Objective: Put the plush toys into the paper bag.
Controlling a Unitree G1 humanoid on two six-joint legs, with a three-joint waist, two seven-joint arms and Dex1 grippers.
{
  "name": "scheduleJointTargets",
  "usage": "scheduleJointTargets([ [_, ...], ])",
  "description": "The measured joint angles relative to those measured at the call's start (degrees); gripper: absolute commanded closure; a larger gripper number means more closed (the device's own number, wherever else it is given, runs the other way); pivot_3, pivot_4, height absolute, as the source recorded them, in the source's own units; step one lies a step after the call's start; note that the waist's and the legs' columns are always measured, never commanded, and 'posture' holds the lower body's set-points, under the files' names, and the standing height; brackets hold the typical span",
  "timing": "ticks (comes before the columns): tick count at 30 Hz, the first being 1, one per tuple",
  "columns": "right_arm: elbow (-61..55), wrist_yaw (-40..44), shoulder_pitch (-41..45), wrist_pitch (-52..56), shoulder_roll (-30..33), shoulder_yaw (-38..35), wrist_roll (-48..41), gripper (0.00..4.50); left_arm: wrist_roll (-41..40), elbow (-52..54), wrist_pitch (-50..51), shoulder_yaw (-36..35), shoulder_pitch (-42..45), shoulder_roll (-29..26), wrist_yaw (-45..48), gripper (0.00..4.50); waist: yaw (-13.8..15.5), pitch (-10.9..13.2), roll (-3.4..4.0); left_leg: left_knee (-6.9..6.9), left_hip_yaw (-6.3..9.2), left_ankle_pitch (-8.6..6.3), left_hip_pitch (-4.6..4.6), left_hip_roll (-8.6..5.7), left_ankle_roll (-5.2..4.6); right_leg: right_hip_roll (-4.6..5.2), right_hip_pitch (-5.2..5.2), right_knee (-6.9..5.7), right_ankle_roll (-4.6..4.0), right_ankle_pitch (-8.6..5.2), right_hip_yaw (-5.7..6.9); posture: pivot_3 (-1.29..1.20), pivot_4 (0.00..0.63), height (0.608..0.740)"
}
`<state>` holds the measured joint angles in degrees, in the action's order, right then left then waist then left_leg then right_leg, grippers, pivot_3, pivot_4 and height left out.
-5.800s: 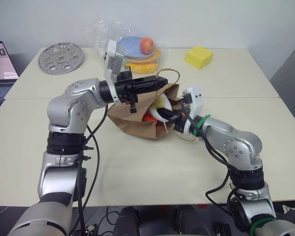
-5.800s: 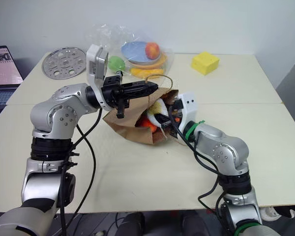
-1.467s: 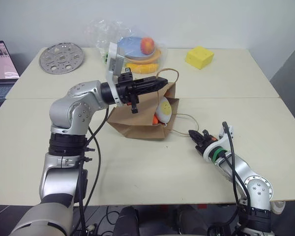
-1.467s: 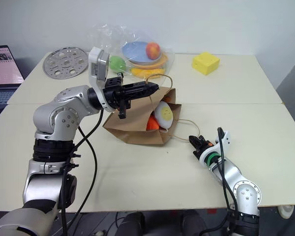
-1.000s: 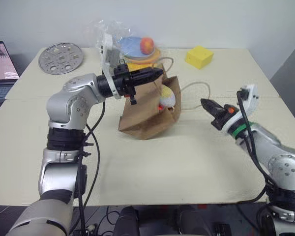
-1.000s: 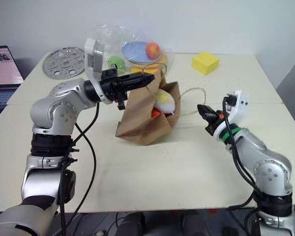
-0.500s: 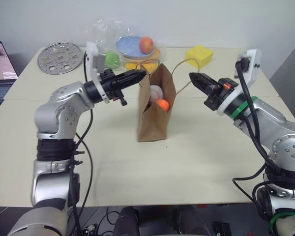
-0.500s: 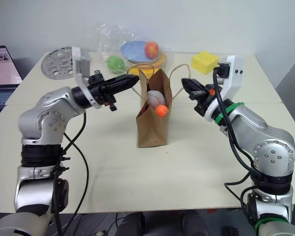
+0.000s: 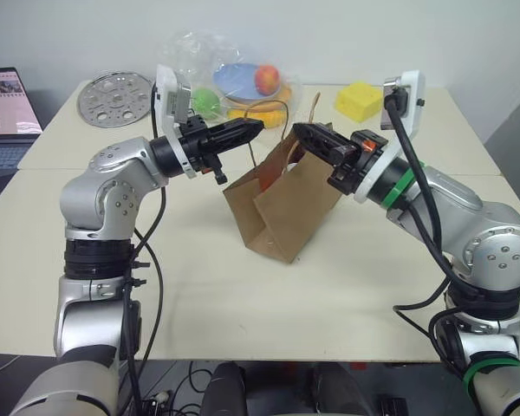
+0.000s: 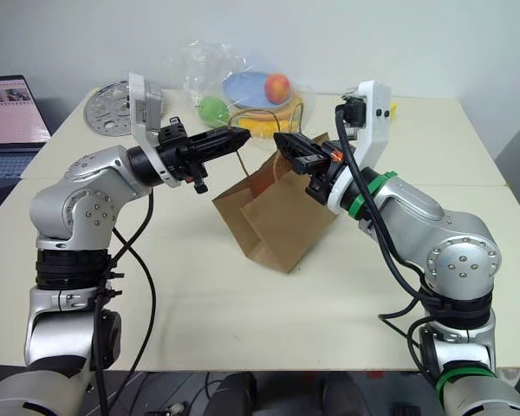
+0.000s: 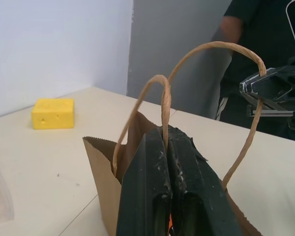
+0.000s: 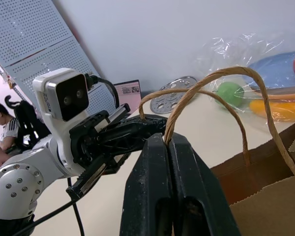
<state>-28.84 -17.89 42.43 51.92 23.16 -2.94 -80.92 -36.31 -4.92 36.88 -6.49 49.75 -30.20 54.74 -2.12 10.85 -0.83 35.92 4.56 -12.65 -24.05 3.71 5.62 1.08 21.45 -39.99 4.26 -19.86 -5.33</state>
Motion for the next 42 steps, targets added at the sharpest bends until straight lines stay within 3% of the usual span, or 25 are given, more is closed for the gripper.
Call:
scheduleJointTargets([
  [11, 1.2, 0.7, -0.1, -0.7, -4.2, 2.5, 7.8, 4.47, 0.1, -2.1, 0.0, 1.1, 2.5, -0.9, 4.4, 4.5, -0.4, 0.0, 0.0, -0.01, 0.0, 0.0, 0.0, -0.01, 0.0, 0.0, 0.01, 0.0, 0.0, 0.0, -0.01, 0.0, 0.15, 0.74],
  [20, 2.5, 4.4, -0.9, -0.2, -6.1, 4.9, 11.4, 4.47, 1.7, -1.5, -1.0, 2.6, -1.8, -2.4, 6.0, 4.5, -1.0, 0.0, 0.01, -0.05, 0.0, 0.0, 0.0, 0.0, 0.0, 0.0, 0.02, 0.0, 0.0, 0.0, 0.0, 0.0, 0.15, 0.74],
  [23, 2.8, 6.0, -1.7, 0.5, -6.3, 5.2, 12.1, 3.87, 1.6, -0.3, -0.1, 2.6, -2.4, -2.8, 6.0, 4.5, -1.0, 0.0, 0.01, -0.05, 0.0, 0.0, 0.0, 0.0, 0.0, 0.0, 0.02, 0.0, -0.01, 0.0, -0.01, 0.0, 0.15, 0.74],
  [25, 2.8, 7.2, -2.3, 1.3, -6.0, 5.2, 12.0, 3.21, 1.2, 0.5, 0.6, 2.6, -3.3, -3.5, 6.0, 4.5, -1.1, 0.0, 0.01, -0.06, 0.01, 0.0, 0.01, 0.0, 0.0, 0.0, 0.02, 0.0, -0.01, 0.0, 0.0, 0.0, 0.15, 0.74],
  [34, 1.5, 10.6, -4.2, 4.3, -1.0, 2.9, 8.1, 0.01, -3.0, 9.8, 6.4, -0.7, -9.8, -7.0, 3.3, 1.78, -1.1, 0.0, 0.01, -0.06, 0.0, 0.0, 0.01, 0.01, -0.01, 0.0, 0.02, 0.01, 0.0, 0.0, -0.02, 0.0, 0.15, 0.74],
  [40, -1.2, 11.9, -6.4, 6.2, 5.8, -0.4, 0.2, 0.0, -5.2, 16.5, 9.0, -5.6, -14.8, -11.4, 0.1, 0.01, -1.1, 0.0, 0.01, -0.06, -0.01, -0.01, 0.01, 0.01, -0.01, 0.01, 0.0, 0.03, 0.0, 0.0, -0.05, 0.0, 0.15, 0.74],
  [42, -2.3, 13.2, -7.4, 6.5, 8.4, -0.6, -3.0, 0.0, -5.4, 21.1, 9.2, -7.4, -19.8, -13.7, -0.5, 0.01, -1.2, 0.0, 0.01, -0.09, -0.06, -0.01, 0.04, 0.01, -0.01, 0.01, 0.0, 0.07, 0.0, 0.0, -0.14, 0.0, 0.15, 0.74],
])
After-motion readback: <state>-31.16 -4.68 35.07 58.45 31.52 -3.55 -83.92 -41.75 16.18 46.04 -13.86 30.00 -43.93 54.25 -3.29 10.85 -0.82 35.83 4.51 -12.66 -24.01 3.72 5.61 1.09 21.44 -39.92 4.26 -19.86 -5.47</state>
